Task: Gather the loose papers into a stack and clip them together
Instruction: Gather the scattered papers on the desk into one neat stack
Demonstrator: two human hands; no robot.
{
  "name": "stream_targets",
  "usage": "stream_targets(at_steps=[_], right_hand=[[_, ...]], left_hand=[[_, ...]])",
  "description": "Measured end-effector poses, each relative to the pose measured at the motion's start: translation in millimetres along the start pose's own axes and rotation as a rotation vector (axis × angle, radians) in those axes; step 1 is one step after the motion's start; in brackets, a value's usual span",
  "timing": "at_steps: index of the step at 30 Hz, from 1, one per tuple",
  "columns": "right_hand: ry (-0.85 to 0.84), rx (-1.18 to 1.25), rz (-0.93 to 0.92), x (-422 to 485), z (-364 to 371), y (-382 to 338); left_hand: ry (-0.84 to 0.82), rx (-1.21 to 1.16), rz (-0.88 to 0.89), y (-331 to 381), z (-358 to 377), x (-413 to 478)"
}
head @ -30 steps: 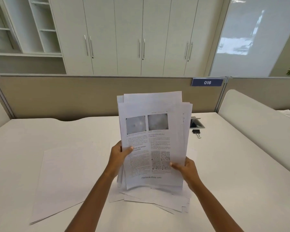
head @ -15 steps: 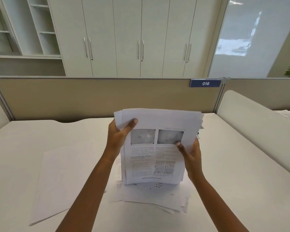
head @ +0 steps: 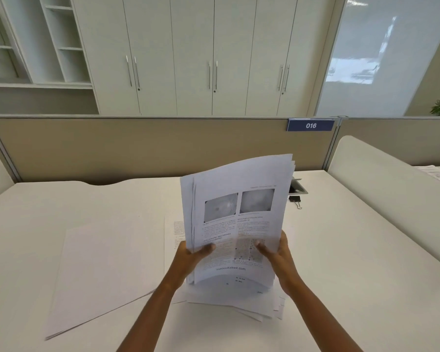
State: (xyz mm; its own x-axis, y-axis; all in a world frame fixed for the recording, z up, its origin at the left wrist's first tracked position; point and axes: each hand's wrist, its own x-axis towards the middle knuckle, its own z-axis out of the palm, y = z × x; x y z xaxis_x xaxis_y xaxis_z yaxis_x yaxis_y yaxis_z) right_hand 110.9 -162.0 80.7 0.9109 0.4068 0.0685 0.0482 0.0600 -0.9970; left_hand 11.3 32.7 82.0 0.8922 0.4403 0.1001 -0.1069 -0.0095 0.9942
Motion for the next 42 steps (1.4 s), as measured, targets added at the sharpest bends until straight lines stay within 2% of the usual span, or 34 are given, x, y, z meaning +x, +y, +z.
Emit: stream_targets(at_steps=[3,9,13,18,25,27,31,34,36,39,42], right_hand=[[-0.01,-0.015,0.057,0.0,-2.5,5.7],[0.039,-0.073,0.06,-6.1,-6.4,15.7],[0.116,-0.087,0.001,-6.6,-6.3,17.2],[0.101,-0.017,-0.088,-6.1,-7.1,9.3],[0.194,0.01,-0.226,4.4,-5.7,-13.8],[0.197,0.021,-0.24,7.3,-3.2,-19.2],[0.201,0.05,-0.227,9.6,-2.1,-22.4],[0.201,0.073,-0.208,9.1,-3.5,-22.6],[0.189,0.093,-0.197,8.7,-4.4,-23.6],[0.158,0.107,-0.192,7.9,-4.5,-25.8],[0.118,0.119,-0.18,7.2,-5.0,-26.9]], left_hand=[[-0.015,0.016,-0.043,-15.2,-0.9,-3.1],[-0.02,0.046,-0.104,-27.7,-0.7,-7.4],[-0.032,0.122,-0.115,-22.8,-1.5,-6.8],[0.035,0.087,-0.096,-1.1,-5.9,-6.7],[0.149,-0.077,0.19,66.5,-5.6,2.3],[0.248,-0.086,0.286,77.6,-2.4,5.8],[0.52,0.07,0.514,87.5,5.4,6.0],[0.546,0.21,0.611,86.9,9.3,3.9],[0.531,0.21,0.609,88.4,11.5,3.6],[0.511,0.105,0.497,91.8,13.4,4.9],[0.504,0.111,0.408,97.6,16.6,7.3]])
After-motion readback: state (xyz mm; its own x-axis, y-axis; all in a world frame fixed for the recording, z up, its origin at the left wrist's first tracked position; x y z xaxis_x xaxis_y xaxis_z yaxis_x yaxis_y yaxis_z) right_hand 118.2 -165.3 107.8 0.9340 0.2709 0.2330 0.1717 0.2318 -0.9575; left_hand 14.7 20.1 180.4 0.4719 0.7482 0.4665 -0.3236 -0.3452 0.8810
